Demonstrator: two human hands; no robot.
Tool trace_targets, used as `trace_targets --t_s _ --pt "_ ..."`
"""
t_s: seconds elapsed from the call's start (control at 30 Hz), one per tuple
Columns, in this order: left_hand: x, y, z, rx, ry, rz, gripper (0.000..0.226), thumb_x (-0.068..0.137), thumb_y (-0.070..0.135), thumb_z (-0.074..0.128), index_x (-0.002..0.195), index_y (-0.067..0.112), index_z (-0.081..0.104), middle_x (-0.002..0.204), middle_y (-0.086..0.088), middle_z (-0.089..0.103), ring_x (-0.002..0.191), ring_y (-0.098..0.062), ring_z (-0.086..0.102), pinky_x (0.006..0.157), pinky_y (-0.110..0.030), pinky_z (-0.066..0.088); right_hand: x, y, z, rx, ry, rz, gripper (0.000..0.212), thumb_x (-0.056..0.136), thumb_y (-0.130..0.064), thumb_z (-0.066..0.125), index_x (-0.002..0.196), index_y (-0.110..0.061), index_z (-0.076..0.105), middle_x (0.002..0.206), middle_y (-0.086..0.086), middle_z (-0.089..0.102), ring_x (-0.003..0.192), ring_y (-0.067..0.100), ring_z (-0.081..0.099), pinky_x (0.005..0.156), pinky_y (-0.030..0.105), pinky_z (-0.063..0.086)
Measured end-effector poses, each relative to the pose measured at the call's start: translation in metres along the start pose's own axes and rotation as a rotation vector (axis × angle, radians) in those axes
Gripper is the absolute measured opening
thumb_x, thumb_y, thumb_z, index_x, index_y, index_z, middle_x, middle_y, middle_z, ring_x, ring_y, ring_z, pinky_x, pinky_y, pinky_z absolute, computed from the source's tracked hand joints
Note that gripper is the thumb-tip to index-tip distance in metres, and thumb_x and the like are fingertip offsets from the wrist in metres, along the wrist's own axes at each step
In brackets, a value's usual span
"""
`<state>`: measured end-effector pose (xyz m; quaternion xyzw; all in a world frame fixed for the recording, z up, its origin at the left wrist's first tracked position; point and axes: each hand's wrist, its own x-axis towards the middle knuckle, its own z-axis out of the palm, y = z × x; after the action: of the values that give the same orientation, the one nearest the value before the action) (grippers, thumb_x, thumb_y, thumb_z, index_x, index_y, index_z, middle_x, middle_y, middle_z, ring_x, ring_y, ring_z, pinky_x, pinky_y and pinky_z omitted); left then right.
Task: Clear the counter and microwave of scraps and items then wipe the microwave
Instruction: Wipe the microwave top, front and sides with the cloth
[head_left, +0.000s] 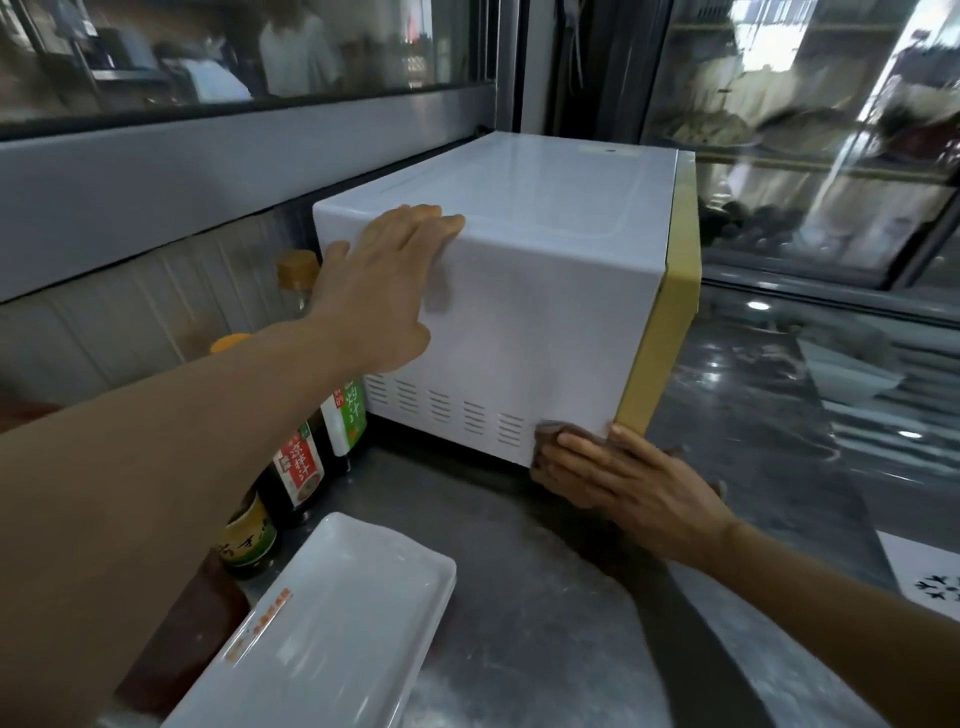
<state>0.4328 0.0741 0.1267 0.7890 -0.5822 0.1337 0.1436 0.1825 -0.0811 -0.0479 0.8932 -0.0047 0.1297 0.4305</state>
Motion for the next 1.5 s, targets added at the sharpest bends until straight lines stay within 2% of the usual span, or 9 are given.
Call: trace_targets --t_s 0.17,0.37,0.53,0.7,0.9,1.03,1.17,1.3,1.5 --pt "-0.001 -0.001 -0.005 -0.004 -0.066 -0.008 0.101 0.069 0.015 0.073 0.148 0.029 0.011 0.157 0.004 0.009 0.146 -0.017 0.005 0.108 -0.054 0.025 0.058 0.063 -0.055 -0.042 0.141 0.214 0.064 0.088 -0.026 0.033 0.149 -0.017 0.016 0.156 -0.003 0.009 0.146 0.019 -0.008 0.116 0.045 -0.014" --pt "-0.001 -0.006 -0.002 -0.039 -0.078 0.000 0.106 0.067 0.012 0.075 0.148 0.033 0.009 0.157 0.007 0.006 0.146 -0.014 0.002 0.111 -0.054 0.017 0.100 0.069 -0.066 -0.063 0.223 0.421 0.068 0.087 -0.028 0.050 0.149 -0.017 0.023 0.157 0.003 0.018 0.146 0.023 0.006 0.114 0.047 -0.009" --pt "-0.001 -0.009 0.003 -0.091 -0.049 0.018 0.106 0.066 0.003 0.072 0.147 0.034 0.011 0.156 0.008 0.007 0.145 -0.013 0.002 0.111 -0.053 0.016 0.109 0.006 -0.021 -0.016 0.106 0.125 0.079 0.079 -0.023 0.051 0.149 -0.020 0.016 0.156 -0.001 0.008 0.146 0.020 0.000 0.115 0.043 -0.014" --pt "0.000 -0.007 -0.003 -0.067 -0.082 0.018 0.105 0.067 0.004 0.071 0.147 0.032 0.009 0.156 0.008 0.007 0.145 -0.014 0.002 0.111 -0.054 0.018 0.076 -0.007 -0.011 -0.066 -0.024 -0.007 0.082 0.072 -0.028 0.068 0.145 -0.017 0.033 0.154 0.001 0.025 0.146 0.024 0.010 0.117 0.044 -0.013" --pt "0.002 0.000 -0.007 -0.063 -0.098 -0.022 0.100 0.068 0.009 0.072 0.147 0.030 0.012 0.156 0.006 0.008 0.145 -0.016 0.004 0.110 -0.053 0.023 0.026 0.050 -0.051 -0.060 0.142 0.396 0.061 0.090 -0.016 0.030 0.149 -0.020 0.019 0.159 -0.001 0.000 0.147 0.016 -0.005 0.116 0.045 -0.011" --pt "0.002 0.002 -0.001 -0.084 -0.063 -0.042 0.101 0.066 0.010 0.074 0.146 0.029 0.015 0.156 0.005 0.010 0.145 -0.017 0.005 0.107 -0.053 0.026 0.048 0.062 -0.068 0.013 0.274 0.737 0.064 0.092 -0.022 0.043 0.150 -0.018 0.015 0.159 0.003 -0.002 0.146 0.020 -0.008 0.117 0.045 -0.006" --pt "0.001 -0.001 0.005 -0.082 -0.025 -0.036 0.104 0.063 0.008 0.076 0.145 0.029 0.015 0.156 0.004 0.011 0.145 -0.018 0.004 0.107 -0.056 0.026 0.073 0.034 -0.059 0.231 0.427 1.075 0.062 0.098 -0.030 0.039 0.148 -0.012 0.007 0.152 0.017 0.005 0.145 0.035 0.002 0.118 0.048 0.010" --pt "0.001 -0.002 0.008 -0.050 -0.007 -0.021 0.106 0.062 0.010 0.078 0.145 0.029 0.014 0.155 0.003 0.011 0.145 -0.020 0.005 0.107 -0.056 0.027 0.080 0.000 -0.045 0.459 0.452 1.198 0.076 0.097 -0.032 0.036 0.147 -0.020 -0.021 0.153 0.016 -0.024 0.143 0.038 0.004 0.109 0.046 0.033" --pt "0.002 -0.002 0.009 -0.047 -0.002 0.002 0.106 0.061 0.011 0.079 0.144 0.027 0.014 0.154 0.001 0.012 0.143 -0.022 0.006 0.107 -0.057 0.027 0.058 -0.040 -0.045 0.655 0.303 1.177 0.100 0.085 -0.016 0.059 0.146 -0.020 -0.021 0.151 0.019 -0.019 0.131 0.050 0.032 0.075 0.043 0.055"
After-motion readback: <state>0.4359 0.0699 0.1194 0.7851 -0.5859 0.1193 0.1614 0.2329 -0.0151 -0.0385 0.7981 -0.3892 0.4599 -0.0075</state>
